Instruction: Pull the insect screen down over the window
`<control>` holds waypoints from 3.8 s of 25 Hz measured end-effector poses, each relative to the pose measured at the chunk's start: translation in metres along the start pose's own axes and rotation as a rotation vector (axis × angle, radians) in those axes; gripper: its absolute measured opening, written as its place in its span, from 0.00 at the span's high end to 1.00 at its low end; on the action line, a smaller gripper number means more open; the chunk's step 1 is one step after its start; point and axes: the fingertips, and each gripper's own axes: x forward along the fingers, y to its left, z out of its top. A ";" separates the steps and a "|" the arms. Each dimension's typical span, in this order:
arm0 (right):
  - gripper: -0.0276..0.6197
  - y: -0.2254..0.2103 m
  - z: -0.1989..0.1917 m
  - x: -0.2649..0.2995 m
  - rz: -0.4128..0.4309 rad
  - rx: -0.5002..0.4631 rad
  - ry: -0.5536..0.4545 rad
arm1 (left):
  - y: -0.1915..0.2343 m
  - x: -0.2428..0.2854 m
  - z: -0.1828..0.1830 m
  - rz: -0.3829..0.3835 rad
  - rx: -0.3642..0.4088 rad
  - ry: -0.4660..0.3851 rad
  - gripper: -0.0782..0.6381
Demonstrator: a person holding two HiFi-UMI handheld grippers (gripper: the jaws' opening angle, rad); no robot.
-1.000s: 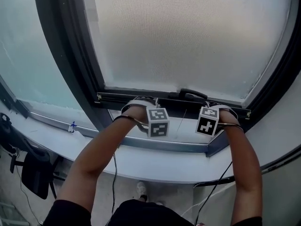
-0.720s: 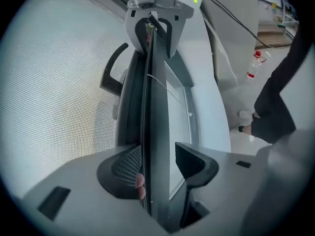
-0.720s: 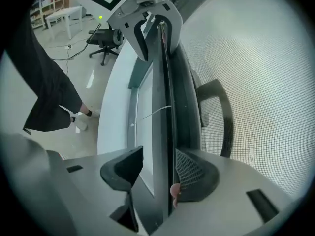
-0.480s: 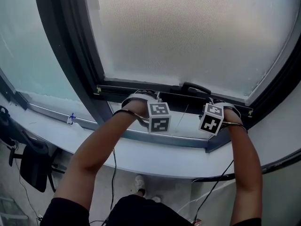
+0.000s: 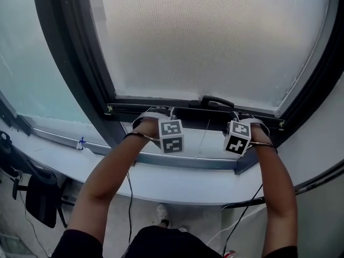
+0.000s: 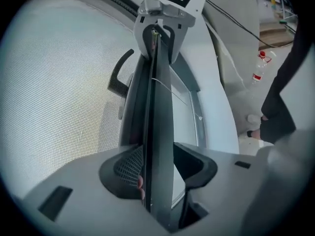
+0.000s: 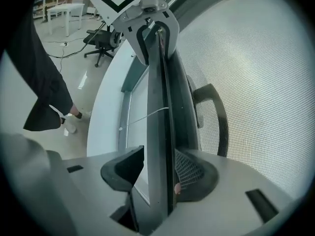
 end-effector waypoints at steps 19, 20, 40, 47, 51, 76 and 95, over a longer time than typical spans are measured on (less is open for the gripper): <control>0.77 0.027 0.045 -0.152 -0.493 0.870 -0.791 | -0.009 -0.154 0.033 0.260 -0.926 -0.774 0.66; 0.81 0.032 0.046 -0.159 -0.513 0.898 -0.817 | -0.015 -0.157 0.034 0.270 -0.947 -0.773 0.71; 0.95 0.190 0.064 -0.187 -0.457 1.073 -0.784 | -0.181 -0.222 -0.025 0.431 -1.217 -0.599 0.89; 0.95 0.240 0.086 -0.199 -0.486 1.060 -0.745 | -0.221 -0.239 -0.026 0.434 -1.132 -0.600 0.89; 0.95 0.273 0.106 -0.211 -0.499 1.087 -0.766 | -0.251 -0.254 -0.031 0.388 -1.109 -0.624 0.89; 0.95 0.423 0.135 -0.271 -0.503 1.104 -0.659 | -0.396 -0.303 -0.045 0.273 -1.208 -0.630 0.89; 0.95 0.435 0.103 -0.313 -0.548 1.062 -0.750 | -0.415 -0.336 0.014 0.320 -1.127 -0.630 0.89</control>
